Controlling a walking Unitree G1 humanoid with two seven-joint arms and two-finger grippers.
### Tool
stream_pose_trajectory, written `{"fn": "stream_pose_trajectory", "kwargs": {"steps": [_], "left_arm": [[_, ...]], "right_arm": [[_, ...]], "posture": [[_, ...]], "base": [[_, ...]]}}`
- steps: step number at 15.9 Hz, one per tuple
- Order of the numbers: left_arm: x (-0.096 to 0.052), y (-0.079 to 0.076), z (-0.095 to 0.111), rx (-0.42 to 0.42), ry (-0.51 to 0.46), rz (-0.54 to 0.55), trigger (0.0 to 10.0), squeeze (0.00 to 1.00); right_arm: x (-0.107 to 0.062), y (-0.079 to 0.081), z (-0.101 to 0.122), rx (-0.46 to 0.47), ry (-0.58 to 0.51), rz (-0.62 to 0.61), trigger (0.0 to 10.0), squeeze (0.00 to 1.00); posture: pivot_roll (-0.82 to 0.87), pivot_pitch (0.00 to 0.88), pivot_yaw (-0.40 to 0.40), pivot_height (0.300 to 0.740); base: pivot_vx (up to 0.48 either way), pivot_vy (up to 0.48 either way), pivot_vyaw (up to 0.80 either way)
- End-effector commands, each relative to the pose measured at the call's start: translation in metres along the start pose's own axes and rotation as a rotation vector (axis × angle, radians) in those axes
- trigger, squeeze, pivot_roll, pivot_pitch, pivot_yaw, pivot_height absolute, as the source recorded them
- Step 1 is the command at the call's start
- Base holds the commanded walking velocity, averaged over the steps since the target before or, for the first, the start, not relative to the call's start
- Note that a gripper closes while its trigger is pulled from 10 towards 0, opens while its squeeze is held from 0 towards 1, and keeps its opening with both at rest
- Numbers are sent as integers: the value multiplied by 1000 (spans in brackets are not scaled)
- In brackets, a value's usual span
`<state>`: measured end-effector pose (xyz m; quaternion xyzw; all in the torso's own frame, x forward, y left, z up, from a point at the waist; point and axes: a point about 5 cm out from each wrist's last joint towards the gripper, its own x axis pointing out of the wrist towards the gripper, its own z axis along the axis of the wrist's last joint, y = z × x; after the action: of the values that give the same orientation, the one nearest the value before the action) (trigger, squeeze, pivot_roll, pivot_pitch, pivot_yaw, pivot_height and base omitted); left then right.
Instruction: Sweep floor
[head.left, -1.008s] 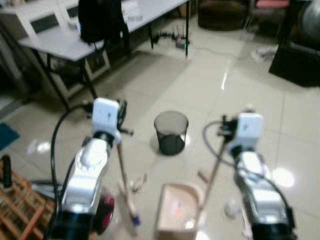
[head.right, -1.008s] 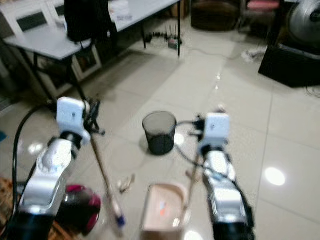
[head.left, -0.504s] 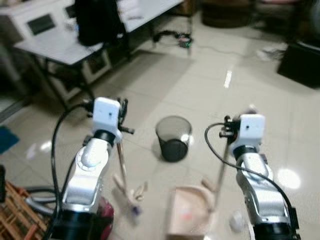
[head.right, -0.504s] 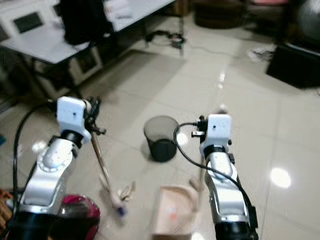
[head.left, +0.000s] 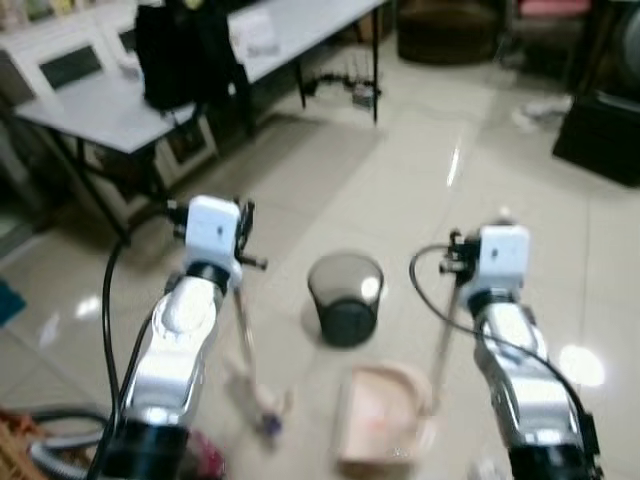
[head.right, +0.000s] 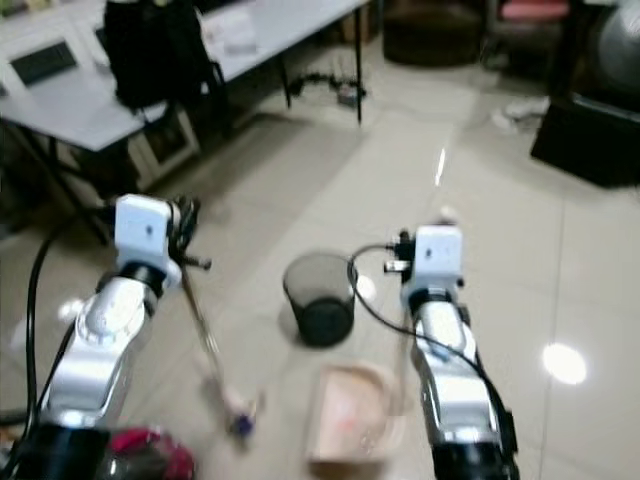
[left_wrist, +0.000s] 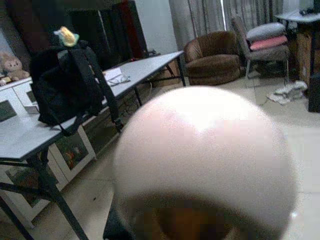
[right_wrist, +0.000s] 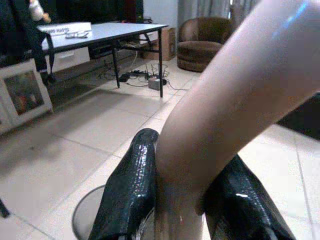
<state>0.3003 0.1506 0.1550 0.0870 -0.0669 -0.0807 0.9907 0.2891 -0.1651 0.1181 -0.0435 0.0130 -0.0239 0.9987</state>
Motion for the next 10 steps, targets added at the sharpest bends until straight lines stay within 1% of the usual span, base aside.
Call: {"fn": "stream_pose_trajectory", "kwargs": {"steps": [1, 6, 8, 10], "left_arm": [[-1, 12, 5, 36, -16, 34, 10000, 0], [-3, 11, 4, 37, -11, 35, 10000, 0], [-4, 9, 3, 35, -9, 29, 10000, 0], [-5, 8, 3, 32, -5, 18, 10000, 0]], "right_arm": [[3, 14, 12, 31, -52, 46, 10000, 0], [1, 13, 11, 23, -50, 39, 10000, 0], [-1, 10, 8, 42, -41, 15, 10000, 0], [-4, 9, 5, 40, -32, 16, 10000, 0]], "posture": [[1, 13, 101, 740], [0, 27, 102, 740], [-1, 41, 104, 740], [0, 64, 108, 740]], "base": [[424, 0, 619], [422, 0, 716], [422, 0, 0], [418, 0, 0]]}}
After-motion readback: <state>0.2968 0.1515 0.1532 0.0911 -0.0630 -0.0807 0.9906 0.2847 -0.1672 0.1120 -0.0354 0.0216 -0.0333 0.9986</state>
